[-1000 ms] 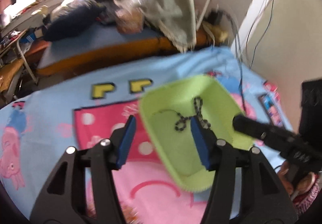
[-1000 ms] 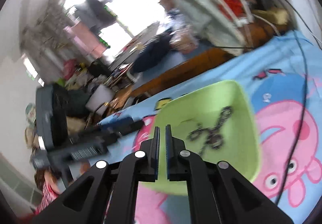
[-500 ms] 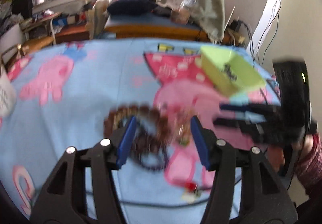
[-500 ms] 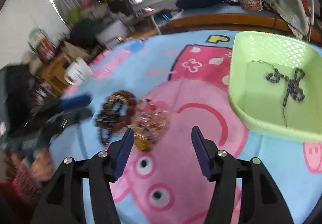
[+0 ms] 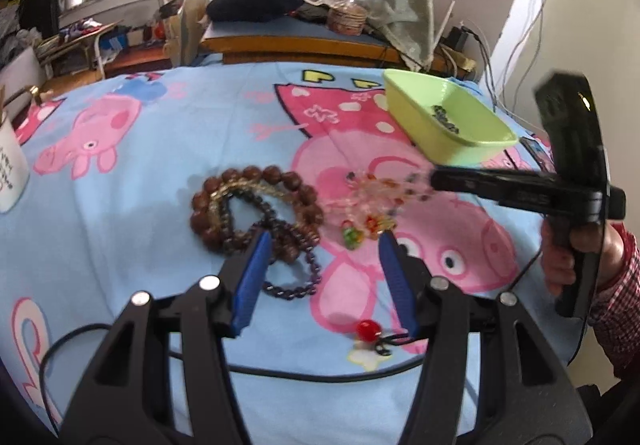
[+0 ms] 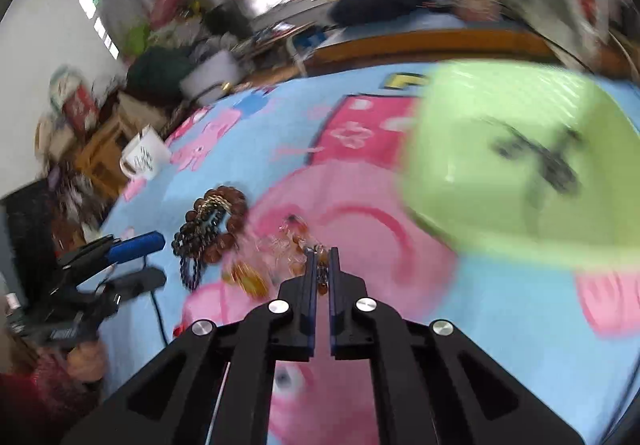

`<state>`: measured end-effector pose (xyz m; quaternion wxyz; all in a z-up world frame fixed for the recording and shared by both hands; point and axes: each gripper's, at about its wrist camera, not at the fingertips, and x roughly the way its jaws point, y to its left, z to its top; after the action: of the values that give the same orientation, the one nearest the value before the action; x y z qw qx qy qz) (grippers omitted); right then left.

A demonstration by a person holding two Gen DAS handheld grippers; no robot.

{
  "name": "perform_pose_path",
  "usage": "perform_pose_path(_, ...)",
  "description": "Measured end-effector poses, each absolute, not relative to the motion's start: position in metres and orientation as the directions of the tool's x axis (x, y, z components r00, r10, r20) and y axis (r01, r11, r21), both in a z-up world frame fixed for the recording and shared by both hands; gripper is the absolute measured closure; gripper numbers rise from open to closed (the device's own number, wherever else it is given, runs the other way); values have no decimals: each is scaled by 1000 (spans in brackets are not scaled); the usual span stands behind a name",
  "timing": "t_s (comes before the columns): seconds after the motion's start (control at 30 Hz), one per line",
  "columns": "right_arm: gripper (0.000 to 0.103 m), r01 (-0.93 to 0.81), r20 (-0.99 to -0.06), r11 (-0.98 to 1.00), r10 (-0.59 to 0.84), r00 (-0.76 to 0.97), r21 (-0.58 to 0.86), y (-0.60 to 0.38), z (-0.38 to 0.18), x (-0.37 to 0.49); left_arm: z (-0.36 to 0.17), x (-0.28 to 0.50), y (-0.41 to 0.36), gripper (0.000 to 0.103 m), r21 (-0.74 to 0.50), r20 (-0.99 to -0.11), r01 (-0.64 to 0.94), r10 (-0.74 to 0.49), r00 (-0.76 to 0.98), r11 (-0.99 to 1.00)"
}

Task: Organize jewelry
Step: 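Return to the pile and grasp the amber bead strand with the right tool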

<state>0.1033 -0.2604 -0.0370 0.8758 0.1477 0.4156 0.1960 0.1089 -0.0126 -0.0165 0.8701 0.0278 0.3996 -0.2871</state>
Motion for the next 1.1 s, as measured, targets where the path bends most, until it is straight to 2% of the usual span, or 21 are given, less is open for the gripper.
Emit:
perform_pose_path(0.1,103,-146,-662,888,427,615,437,-296,-40,74,-13,106,-28,49,-175,-712,560,-497,496,810)
perform_pose_path(0.2,103,-35,-665,891,364,652,453,-337,-47,41,-15,103,-54,40,-144,-724,605,-500,475,783)
perform_pose_path(0.33,103,100,-667,865,300,682,492,-379,-59,9,-20,103,-95,38,-110,-750,660,-498,436,743)
perform_pose_path(0.47,103,104,-636,822,346,690,560,-393,-64,-2,-29,98,-154,29,-58,-779,740,-494,386,670)
perform_pose_path(0.57,79,1,-637,861,375,673,508,-383,-57,-1,-36,97,-187,27,-24,-791,775,-486,371,631)
perform_pose_path(0.67,77,-54,-698,937,295,652,345,-361,-49,3,-48,96,-221,27,10,-809,806,-469,355,592)
perform_pose_path(0.73,77,-87,-728,964,248,640,252,-348,-47,5,-57,97,-227,50,4,-816,808,-465,343,589)
perform_pose_path(0.77,77,-104,-737,971,231,635,215,-343,-48,7,-56,94,-227,56,1,-798,811,-488,353,586)
perform_pose_path(0.83,77,-131,-751,980,200,629,151,-335,-50,9,-55,92,-227,89,-14,-796,816,-500,341,578)
perform_pose_path(0.87,79,-139,-756,983,181,629,119,-331,-50,12,-55,92,-224,94,-30,-796,816,-508,329,577)
perform_pose_path(0.9,93,-146,-759,986,159,631,86,-327,-52,13,-55,93,-222,97,-49,-797,816,-515,316,576)
perform_pose_path(0.93,102,-155,-759,987,130,638,39,-321,-53,16,-55,93,-219,97,-69,-797,814,-522,303,577)
perform_pose_path(1.1,103,-219,-738,972,211,641,88,-312,-51,25,-48,95,-196,97,-137,-783,794,-555,279,593)
